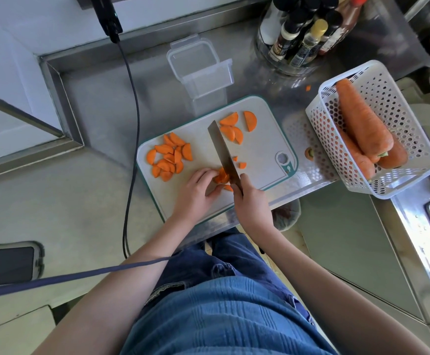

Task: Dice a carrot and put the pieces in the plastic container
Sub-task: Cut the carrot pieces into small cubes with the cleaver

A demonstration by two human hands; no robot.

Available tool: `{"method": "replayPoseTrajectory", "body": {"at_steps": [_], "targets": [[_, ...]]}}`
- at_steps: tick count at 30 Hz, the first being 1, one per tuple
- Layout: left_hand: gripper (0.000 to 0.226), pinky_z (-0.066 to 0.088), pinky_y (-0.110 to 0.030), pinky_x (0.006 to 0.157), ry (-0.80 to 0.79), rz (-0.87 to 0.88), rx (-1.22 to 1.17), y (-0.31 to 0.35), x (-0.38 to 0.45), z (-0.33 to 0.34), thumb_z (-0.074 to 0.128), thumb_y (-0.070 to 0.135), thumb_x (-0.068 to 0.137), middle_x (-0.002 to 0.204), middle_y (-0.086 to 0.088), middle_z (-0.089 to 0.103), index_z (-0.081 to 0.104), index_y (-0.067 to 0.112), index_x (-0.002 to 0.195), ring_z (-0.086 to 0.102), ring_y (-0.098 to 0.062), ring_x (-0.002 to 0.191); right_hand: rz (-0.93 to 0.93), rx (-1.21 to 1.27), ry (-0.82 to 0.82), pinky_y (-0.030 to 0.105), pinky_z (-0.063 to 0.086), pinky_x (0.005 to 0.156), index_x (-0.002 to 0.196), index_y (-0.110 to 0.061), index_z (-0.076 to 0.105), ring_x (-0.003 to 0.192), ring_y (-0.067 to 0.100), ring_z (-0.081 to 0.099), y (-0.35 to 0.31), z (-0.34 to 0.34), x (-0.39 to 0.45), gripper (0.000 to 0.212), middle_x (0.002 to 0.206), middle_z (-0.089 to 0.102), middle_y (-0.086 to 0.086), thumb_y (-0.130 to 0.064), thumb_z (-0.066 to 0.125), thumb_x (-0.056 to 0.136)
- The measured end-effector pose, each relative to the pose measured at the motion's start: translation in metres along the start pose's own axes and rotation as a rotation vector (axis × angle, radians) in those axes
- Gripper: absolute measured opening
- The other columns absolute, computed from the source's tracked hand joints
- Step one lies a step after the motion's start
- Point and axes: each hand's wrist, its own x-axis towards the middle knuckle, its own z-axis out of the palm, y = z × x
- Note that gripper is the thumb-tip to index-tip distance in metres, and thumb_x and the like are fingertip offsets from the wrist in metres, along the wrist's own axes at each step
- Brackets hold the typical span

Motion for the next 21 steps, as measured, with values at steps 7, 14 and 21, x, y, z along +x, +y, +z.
{"method": "replayPoseTrajectory", "body": {"at_steps": [7,14,21], "targets": [[0.019,0.049,-0.024,0.073,-0.005,0.028,0.030,0.002,0.003,0.001,0.063,0.022,0.085,0.097,-0.004,0.065,0.067,0.006,0.095,0.057,-0.015,0.091,-0.009,-0.043,-0.004,0.038,0.039,0.051,0.105,-0.010,0.038,0.064,0.037,0.055,-0.004,0.003,-0.001,0.020,0.071,0.058,0.016,-0.029,0.034,0.103],[0.023,0.049,-0.028,0.079,-0.019,0.030,0.050,-0.009,0.003,0.006,0.053,0.019,0.088,0.097,-0.009,0.067,0.069,0.003,0.092,0.056,-0.016,0.097,0.074,-0.118,-0.037,0.036,0.040,0.054,0.111,-0.012,0.035,0.069,0.036,0.057,-0.006,0.015,0.005,0.012,0.075,0.057,0.014,-0.020,0.033,0.102],[0.023,0.051,-0.024,0.071,-0.018,0.039,0.048,-0.008,0.004,0.008,0.058,0.026,0.086,0.103,-0.005,0.067,0.070,0.007,0.093,0.061,-0.014,0.093,0.079,-0.057,-0.051,0.036,0.040,0.054,0.101,-0.013,0.037,0.066,0.033,0.053,-0.007,0.008,0.008,0.014,0.077,0.057,0.013,-0.027,0.034,0.102]]}}
